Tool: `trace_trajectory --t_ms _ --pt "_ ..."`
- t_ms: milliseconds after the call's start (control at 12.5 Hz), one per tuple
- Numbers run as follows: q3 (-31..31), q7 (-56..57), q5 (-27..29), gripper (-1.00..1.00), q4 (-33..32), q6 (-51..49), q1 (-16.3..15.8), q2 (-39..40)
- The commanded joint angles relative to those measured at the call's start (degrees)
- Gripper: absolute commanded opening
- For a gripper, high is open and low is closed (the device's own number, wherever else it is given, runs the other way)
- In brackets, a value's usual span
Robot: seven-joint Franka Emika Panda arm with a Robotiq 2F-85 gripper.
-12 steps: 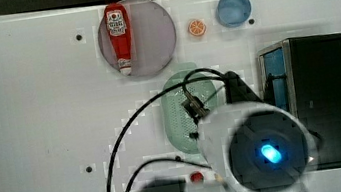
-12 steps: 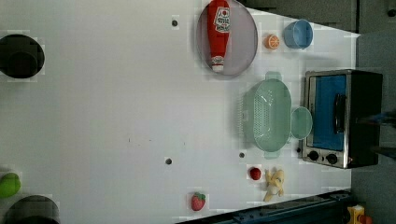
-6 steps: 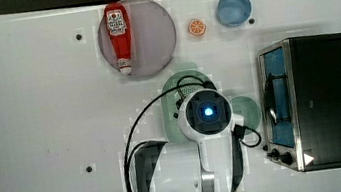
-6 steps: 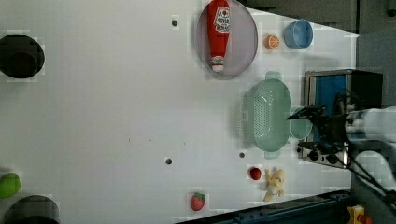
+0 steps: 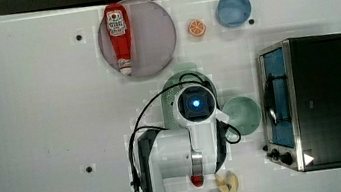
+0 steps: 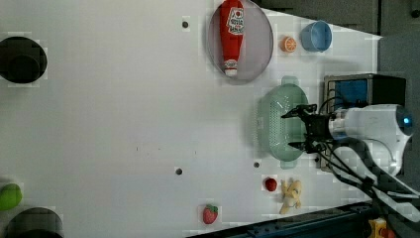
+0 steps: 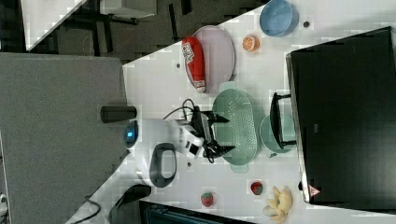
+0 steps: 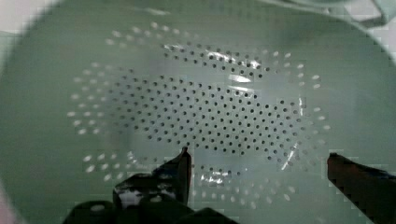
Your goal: Drag strainer right to left.
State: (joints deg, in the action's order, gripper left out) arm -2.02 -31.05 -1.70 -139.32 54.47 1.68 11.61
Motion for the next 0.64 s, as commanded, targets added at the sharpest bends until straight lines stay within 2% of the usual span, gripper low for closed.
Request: trace_trajectory --t_ms 80,320,640 --pt "1.4 -7.4 0.1 1.0 -0.6 6.9 -0.8 2.9" --pt "1.7 -9.8 0.2 1.0 -0.6 13.1 -2.0 6.9" --pt "2.8 -13.6 0.3 1.0 -0.6 13.6 -4.7 8.6"
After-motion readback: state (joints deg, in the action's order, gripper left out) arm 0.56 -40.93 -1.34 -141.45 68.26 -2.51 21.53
